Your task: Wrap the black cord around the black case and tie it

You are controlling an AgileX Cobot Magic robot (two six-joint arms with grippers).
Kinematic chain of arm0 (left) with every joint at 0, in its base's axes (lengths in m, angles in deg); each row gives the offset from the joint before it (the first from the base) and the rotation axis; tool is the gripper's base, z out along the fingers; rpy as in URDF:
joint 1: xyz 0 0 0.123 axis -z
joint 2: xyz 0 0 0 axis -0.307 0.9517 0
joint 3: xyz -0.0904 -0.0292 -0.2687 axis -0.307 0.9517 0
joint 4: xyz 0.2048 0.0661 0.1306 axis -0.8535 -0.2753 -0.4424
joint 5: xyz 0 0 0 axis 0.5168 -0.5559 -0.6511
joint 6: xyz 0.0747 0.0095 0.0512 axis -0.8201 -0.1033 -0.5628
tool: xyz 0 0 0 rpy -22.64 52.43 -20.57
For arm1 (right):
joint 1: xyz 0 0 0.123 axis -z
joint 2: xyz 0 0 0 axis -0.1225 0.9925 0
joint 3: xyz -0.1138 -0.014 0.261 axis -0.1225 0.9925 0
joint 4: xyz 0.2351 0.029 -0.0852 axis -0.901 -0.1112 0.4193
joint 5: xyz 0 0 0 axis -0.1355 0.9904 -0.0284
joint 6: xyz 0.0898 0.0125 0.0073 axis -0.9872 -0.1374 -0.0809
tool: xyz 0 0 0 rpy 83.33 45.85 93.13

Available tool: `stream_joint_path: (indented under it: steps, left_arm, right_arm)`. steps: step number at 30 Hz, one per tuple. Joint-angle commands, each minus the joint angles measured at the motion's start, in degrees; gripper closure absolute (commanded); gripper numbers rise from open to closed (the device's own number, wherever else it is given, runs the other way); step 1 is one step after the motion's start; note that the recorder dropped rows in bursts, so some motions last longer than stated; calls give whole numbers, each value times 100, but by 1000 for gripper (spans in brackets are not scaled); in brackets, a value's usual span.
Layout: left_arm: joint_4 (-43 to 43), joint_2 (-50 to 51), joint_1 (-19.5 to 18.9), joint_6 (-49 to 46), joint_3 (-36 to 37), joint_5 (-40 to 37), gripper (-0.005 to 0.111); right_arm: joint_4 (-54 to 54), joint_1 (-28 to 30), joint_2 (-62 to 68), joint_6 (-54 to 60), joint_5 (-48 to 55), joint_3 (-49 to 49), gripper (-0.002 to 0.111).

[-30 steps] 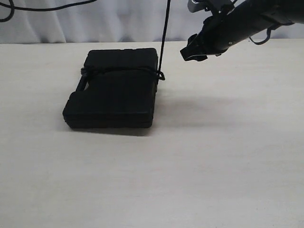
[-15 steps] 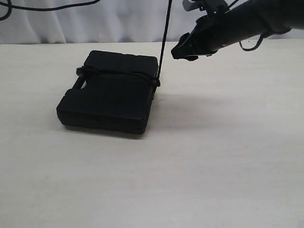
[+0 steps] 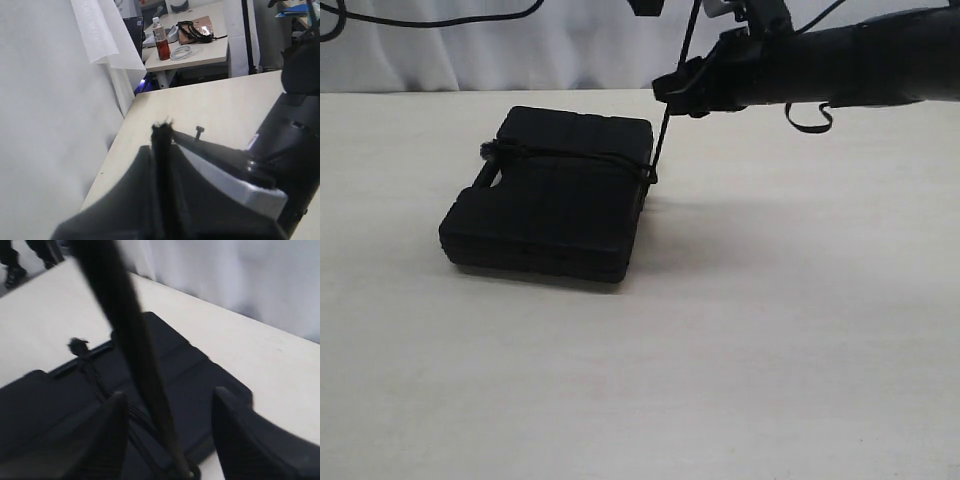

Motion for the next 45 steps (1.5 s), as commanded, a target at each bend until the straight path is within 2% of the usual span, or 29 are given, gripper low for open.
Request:
stream_joint_path:
  steps: [1, 3, 6, 10, 16, 19, 21, 25, 30, 37, 40, 44, 45]
  left_arm:
    - [-226, -73, 22, 152, -74, -285, 107]
    - [-459, -73, 22, 194, -74, -295, 107]
    - [-782, -73, 22, 333, -74, -278, 107]
    - [-1637, -73, 22, 559, -74, -122, 104]
    - [-3576, -49, 22, 1320, -74, -77, 73]
    - [-4412, -11, 22, 1658, -74, -269, 63]
    - [-4720, 65, 22, 1662, -74, -447, 62]
    - [-4974, 313, 22, 1729, -74, -615, 62]
    - [-5343, 801, 76, 1729, -64, -517, 63]
    - [-6254, 1483, 113, 1729, -64, 72, 65]
    - [-6295, 1617, 113, 1814, -64, 334, 76]
    - [-6295, 1616, 113, 2009, -78, 421, 104]
    - [-6372, 1603, 113, 2116, -78, 460, 107]
  right_arm:
    - [-740, 8, 174, 556, 362, 38, 65]
    - [-689, 8, 194, 556, 85, 38, 77]
    - [-638, 8, 202, 556, -118, 66, 102]
    - [-496, 8, 202, 567, -126, 77, 104]
    - [-430, 48, 33, 495, -533, 139, 104]
    - [-430, 189, -192, 495, -660, 273, 104]
    - [-442, 327, -330, 495, -735, 394, 104]
    - [-858, 778, -546, 453, -639, 632, 104]
    - [-1033, 1266, -568, 453, 213, 763, 104]
    - [-1033, 1364, -568, 520, 572, 778, 104]
    - [-1033, 1364, -568, 533, 572, 778, 104]
    - [-1033, 1364, -568, 554, 536, 778, 104]
    - [-1033, 1364, -568, 554, 505, 778, 104]
